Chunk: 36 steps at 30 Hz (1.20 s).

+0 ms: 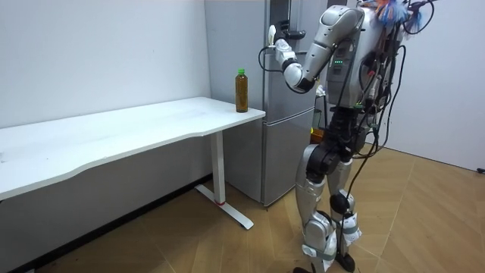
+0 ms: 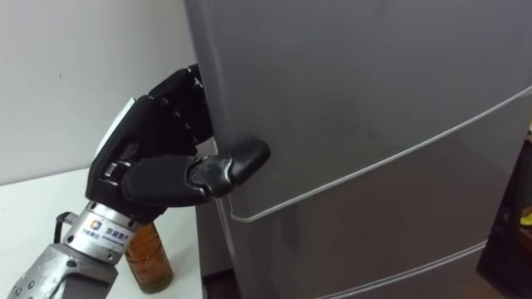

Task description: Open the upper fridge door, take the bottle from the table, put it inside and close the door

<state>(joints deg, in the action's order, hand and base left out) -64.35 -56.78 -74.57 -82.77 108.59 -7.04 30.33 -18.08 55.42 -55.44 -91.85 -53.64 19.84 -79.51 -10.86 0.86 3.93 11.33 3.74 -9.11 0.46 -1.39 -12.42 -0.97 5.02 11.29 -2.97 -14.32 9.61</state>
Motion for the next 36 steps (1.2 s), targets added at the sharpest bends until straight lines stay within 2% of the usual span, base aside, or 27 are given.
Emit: {"method": "replay_joint_path", "body": {"k": [4,9,14,20,28,32,36], "right_arm": [[-2,0,-1,-5,2,0,0,22],[-12,-5,-1,-57,2,0,0,25],[-65,-9,8,-128,6,-4,0,21],[-157,-11,25,-235,6,-5,0,19],[-167,-24,41,-257,15,-9,0,20],[-162,-26,48,-259,15,-71,0,27],[-166,-26,49,-289,15,-72,0,23]], "left_arm": [[0,-5,1,-116,0,-50,50,3],[0,4,3,-222,1,-58,102,3],[0,4,16,-258,1,-59,100,6],[0,3,16,-277,1,-59,109,6],[0,2,16,-302,-4,-59,147,6],[0,-7,16,-328,-16,-97,169,6],[0,-16,16,-331,-17,-125,159,6]], "waist": [[8,-1,-7],[5,-5,-1],[5,-48,41],[4,-57,51],[-2,-56,50],[2,-37,23],[3,-43,36]], "left_leg": [[5,0,1,-3,3,1],[30,-14,-8,-16,3,9],[37,-21,-8,-27,4,17],[36,-16,-11,-27,5,18],[35,1,-17,-27,5,17],[36,25,-17,-27,5,17],[37,33,-18,-27,5,17]], "right_leg": [[0,1,0,-5,-5,10],[-1,-6,-1,-10,-4,5],[-1,-5,-12,-13,-14,19],[-2,-1,-19,-14,-9,17],[-3,22,-24,-14,-4,11],[-4,54,-23,-15,4,-1],[-4,55,-23,-15,21,-4]], "base": [[0],[0],[0],[0],[0],[0],[0]]}}
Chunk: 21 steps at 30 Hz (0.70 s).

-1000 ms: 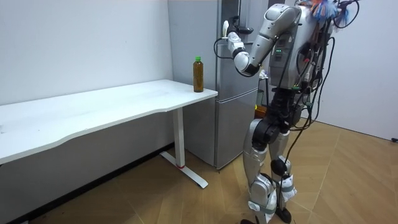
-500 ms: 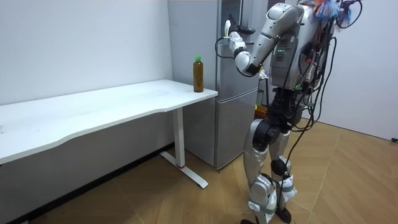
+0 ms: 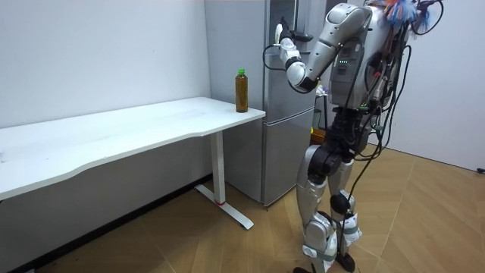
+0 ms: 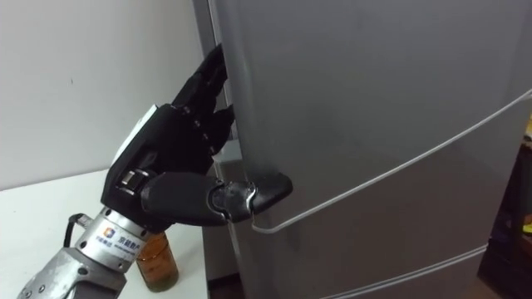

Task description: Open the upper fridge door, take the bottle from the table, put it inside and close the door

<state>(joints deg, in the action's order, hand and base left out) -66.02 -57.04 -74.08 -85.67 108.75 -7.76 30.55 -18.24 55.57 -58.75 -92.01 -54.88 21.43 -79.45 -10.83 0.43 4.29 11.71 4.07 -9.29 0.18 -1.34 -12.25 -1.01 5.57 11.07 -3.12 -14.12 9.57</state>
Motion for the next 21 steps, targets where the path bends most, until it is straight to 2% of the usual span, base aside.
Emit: {"method": "replay_joint_path", "body": {"k": [13,21], "right_arm": [[-2,23,10,-170,91,1,0,19],[-2,24,25,-170,89,0,0,20]], "left_arm": [[0,5,-7,-5,0,-1,-64,3],[0,5,-7,4,-5,0,-64,3]], "waist": [[5,18,24],[12,10,39]], "left_leg": [[-1,39,-71,0,-1,0],[-2,48,-136,-1,-1,-1]], "right_leg": [[-4,-1,-1,-7,69,-2],[-15,-12,-8,-10,120,-1]], "base": [[0],[-2]]}}
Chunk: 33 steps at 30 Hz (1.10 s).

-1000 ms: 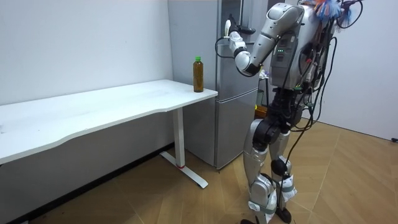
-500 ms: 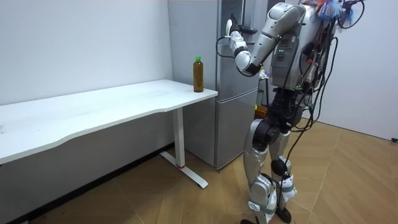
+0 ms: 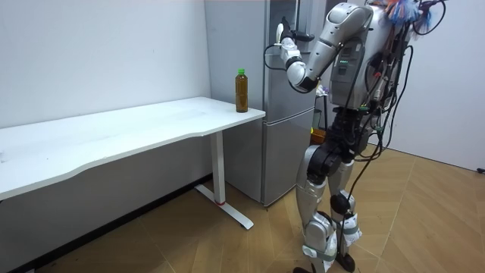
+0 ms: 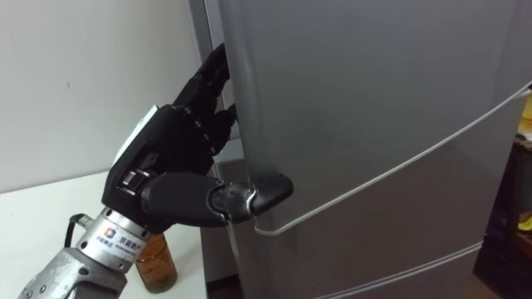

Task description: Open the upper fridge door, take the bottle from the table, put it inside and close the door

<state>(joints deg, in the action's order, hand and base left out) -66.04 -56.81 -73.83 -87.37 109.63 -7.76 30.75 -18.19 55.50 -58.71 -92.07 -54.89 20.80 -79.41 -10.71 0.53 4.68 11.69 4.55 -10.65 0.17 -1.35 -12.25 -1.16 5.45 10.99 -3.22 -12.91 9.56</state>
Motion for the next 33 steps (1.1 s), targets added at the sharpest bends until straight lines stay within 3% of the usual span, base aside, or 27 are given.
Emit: {"method": "replay_joint_path", "body": {"k": [24,33], "right_arm": [[-4,10,99,-24,-75,-1,0,-86],[9,99,151,2,-213,-12,0,-103]], "left_arm": [[0,77,0,3,26,0,-13,-1],[0,78,0,-31,51,0,-7,-1]], "waist": [[-4,-20,24],[-157,-19,58]], "left_leg": [[-43,-38,-121,-59,-4,-39],[-28,-74,-270,-160,-7,-89]], "right_leg": [[-29,-143,-24,4,127,35],[-119,-178,-158,-40,194,16]], "base": [[-2],[-5]]}}
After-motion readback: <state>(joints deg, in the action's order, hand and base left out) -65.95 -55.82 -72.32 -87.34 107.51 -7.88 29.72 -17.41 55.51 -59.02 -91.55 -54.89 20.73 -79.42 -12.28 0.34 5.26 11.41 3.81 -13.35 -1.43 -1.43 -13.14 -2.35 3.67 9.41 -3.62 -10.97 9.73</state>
